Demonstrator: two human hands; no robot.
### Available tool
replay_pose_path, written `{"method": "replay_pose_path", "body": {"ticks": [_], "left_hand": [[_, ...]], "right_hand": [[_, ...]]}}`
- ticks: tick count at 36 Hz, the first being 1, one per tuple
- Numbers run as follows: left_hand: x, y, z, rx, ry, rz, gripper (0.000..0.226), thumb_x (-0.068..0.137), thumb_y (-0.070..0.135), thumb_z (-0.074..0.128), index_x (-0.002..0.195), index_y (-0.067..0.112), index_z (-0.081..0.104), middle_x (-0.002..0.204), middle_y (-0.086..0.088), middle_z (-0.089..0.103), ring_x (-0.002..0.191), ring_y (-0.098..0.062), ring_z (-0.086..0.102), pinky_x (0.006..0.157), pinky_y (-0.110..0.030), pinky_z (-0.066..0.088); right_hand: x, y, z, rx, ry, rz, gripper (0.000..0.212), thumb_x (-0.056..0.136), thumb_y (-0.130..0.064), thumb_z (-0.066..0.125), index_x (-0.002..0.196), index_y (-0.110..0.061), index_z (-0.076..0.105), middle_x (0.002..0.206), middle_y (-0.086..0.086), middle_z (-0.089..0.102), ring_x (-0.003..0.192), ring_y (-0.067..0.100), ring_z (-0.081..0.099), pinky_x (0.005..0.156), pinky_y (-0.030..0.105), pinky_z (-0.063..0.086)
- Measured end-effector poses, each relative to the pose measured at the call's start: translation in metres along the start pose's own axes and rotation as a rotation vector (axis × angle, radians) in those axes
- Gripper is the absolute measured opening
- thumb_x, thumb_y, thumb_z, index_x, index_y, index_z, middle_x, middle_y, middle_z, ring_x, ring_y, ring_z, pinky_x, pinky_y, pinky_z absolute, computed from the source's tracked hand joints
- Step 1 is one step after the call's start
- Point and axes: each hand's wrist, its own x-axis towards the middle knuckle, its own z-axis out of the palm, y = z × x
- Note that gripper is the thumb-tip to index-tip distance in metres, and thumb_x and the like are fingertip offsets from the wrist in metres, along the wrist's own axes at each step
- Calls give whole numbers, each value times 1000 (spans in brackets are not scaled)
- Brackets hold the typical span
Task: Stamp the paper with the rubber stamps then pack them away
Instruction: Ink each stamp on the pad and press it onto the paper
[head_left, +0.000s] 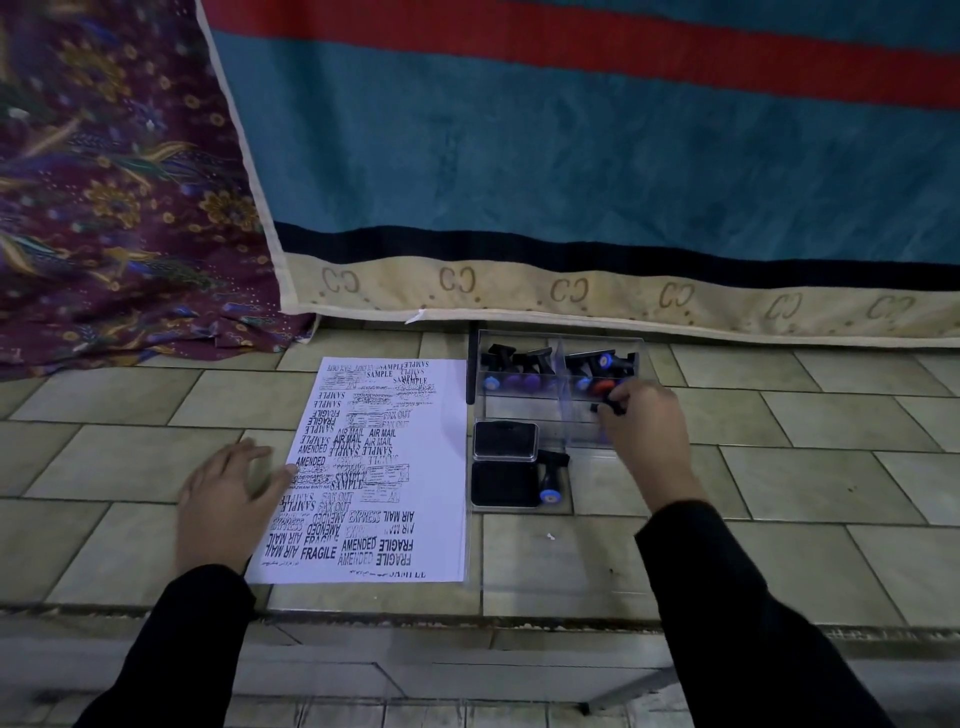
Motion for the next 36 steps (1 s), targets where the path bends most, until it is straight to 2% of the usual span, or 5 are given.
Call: {"method": "replay_pose_path", "body": {"ticks": [5,16,27,33,36], "left_hand": [[1,0,-2,2,-9,-10,42,85,41,71,116,14,65,135,-8,57,124,-32,50,108,-50,35],[0,2,-3,2,-21,-42,42,86,44,69,118,17,64,138,-6,54,126,-31,48,109,-49,31],[0,3,-4,1,-23,-30,42,86,43,70,116,15,65,135,-8,57,124,-33,50,107,-51,35],[0,2,-4,-2,-28,-33,43,87,47,68,117,16,64,135,-8,56,124,-33,49,107,-51,35],[0,3,-3,5,-26,-36,42,86,45,69,117,16,64,136,-8,56,125,-32,49,108,-49,34]], "right_hand": [[28,-11,5,-307,-267,152,20,80,-27,62,89,-11,57,90,10,63,90,30,61,79,34,45],[36,-19,5,-378,-363,246,31,81,-22,61,109,-11,58,111,11,63,105,30,59,91,37,44],[34,-12,3,-157,-355,246,39,76,-35,66,102,-5,63,97,15,64,92,32,62,75,33,50],[35,-27,-6,24,-317,131,33,82,-38,62,62,-13,57,59,2,54,54,16,49,48,23,33],[25,-42,-13,275,-320,53,26,84,-26,66,62,-22,54,62,1,61,56,13,55,56,28,48]]}}
